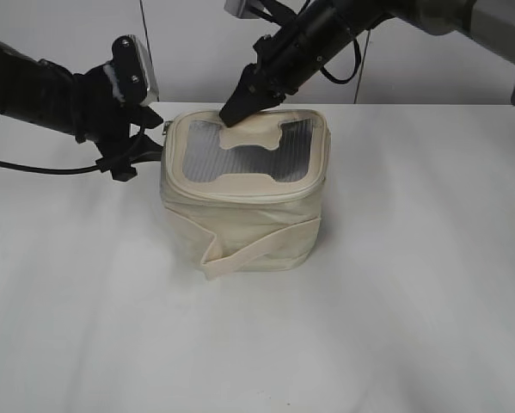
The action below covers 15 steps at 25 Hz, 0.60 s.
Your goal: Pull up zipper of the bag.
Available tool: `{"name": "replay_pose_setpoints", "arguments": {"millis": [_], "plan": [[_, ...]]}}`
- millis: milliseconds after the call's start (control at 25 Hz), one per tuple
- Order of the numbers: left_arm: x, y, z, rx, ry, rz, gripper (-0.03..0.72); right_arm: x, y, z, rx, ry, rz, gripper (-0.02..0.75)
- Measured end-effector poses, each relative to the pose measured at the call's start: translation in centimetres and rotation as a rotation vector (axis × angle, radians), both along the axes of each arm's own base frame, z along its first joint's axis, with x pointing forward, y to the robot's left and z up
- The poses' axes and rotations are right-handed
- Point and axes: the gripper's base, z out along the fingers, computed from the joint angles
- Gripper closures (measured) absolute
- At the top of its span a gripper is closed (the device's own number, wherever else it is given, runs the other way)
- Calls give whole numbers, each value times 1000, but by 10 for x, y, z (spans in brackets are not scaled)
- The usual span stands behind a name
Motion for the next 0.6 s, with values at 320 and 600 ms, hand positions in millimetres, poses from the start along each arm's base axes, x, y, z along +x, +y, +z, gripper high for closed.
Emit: {"name": "replay_pose_setpoints", "arguments": {"millis": [320,600], "plan": [[2,2,0,31,-23,18,245,0,0,0,0,0,0,688],[2,2,-1,41,-23,4,245,0,0,0,0,0,0,688]]}}
